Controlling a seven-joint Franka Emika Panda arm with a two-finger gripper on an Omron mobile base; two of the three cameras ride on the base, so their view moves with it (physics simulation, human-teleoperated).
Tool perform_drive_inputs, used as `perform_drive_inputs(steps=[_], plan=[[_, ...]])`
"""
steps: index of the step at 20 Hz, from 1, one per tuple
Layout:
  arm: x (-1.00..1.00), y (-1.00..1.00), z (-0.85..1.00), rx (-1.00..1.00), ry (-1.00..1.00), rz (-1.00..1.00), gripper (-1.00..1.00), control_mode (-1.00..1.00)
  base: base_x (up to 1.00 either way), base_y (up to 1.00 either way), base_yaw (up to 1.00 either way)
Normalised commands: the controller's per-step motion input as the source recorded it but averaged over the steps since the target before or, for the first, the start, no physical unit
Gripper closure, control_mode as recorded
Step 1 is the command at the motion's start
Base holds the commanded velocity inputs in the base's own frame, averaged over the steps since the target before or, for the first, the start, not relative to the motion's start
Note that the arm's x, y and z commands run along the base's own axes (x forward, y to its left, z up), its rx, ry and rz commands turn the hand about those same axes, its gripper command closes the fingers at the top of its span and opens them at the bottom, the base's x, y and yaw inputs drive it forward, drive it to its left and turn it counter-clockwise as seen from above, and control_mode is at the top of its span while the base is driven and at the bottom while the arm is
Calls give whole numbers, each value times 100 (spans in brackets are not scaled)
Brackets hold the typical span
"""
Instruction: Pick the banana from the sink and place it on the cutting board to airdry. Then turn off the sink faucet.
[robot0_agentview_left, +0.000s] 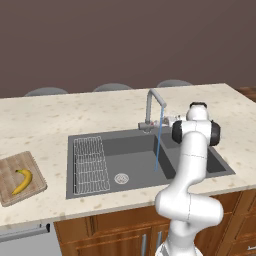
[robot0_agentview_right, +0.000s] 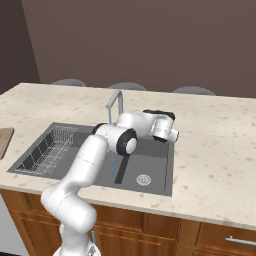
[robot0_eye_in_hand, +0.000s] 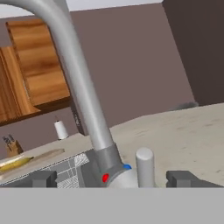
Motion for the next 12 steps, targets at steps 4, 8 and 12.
perform_drive_inputs(steps=[4, 8, 12], plan=[[7, 58, -11, 0, 4, 0, -100, -100, 0, 0, 0], [0, 88, 3, 0, 0, 4, -100, -100, 0, 0, 0], [0, 100, 20, -4, -1, 11, -100, -100, 0, 0, 0]])
